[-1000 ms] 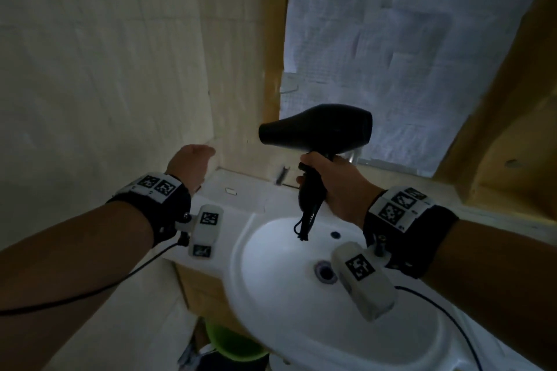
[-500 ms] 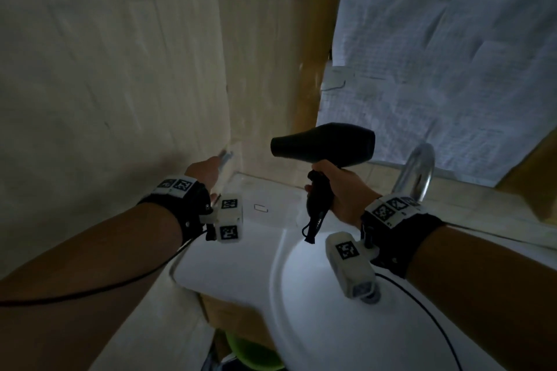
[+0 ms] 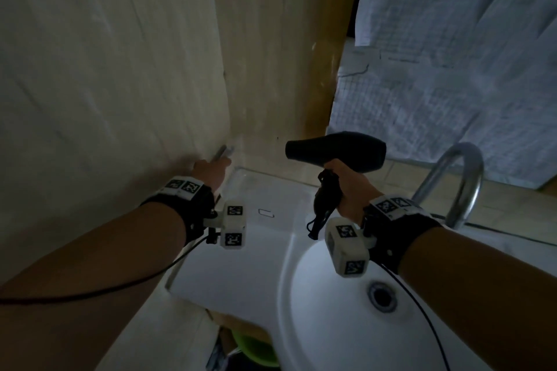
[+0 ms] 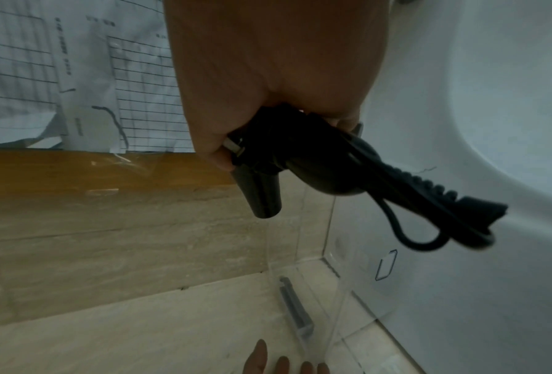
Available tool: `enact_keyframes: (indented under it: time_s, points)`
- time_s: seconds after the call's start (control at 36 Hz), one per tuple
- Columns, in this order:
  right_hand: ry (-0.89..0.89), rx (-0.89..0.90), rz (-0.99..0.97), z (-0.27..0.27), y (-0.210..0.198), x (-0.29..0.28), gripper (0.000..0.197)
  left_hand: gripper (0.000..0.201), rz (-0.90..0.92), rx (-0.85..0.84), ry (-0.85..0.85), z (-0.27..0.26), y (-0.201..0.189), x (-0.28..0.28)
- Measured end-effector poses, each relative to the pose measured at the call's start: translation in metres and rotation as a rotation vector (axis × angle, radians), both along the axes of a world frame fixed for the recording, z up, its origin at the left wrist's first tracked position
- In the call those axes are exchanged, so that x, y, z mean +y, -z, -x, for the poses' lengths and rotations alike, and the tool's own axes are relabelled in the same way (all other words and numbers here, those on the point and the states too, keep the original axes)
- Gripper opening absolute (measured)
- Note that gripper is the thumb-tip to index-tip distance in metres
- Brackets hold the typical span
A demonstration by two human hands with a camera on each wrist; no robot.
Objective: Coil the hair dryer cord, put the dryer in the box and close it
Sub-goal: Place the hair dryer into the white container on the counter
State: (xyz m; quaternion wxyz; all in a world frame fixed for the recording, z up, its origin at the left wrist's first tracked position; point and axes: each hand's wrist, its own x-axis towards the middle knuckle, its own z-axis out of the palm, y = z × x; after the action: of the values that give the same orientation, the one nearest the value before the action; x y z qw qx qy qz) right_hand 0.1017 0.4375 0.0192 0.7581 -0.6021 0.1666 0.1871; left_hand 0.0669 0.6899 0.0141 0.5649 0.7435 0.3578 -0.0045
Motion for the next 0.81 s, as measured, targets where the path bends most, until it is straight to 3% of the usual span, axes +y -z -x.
enact_keyframes:
  time_s: [0.19,0.39,0.61,0.81]
  points:
    - [0.034,0.028,0.013,-0.016,0.018,0.003,0.018,0.063,0.006,-0.006,-0.029,-0.013,0.016,0.009]
    - [-0.009,0.046,-0.059,-0.021,0.029,0.003,0.017,0.059,0.144,0.021,-0.075,-0.018,0.017,0.003]
    - [-0.041,0.04,-0.11,-0.016,0.034,-0.003,0.016,0.062,0.129,-0.009,-0.054,0.007,0.022,0.003]
    - [-0.136,0.03,-0.13,-0.006,0.031,-0.012,0.016,0.065,0.237,0.124,-0.144,0.042,0.023,0.004]
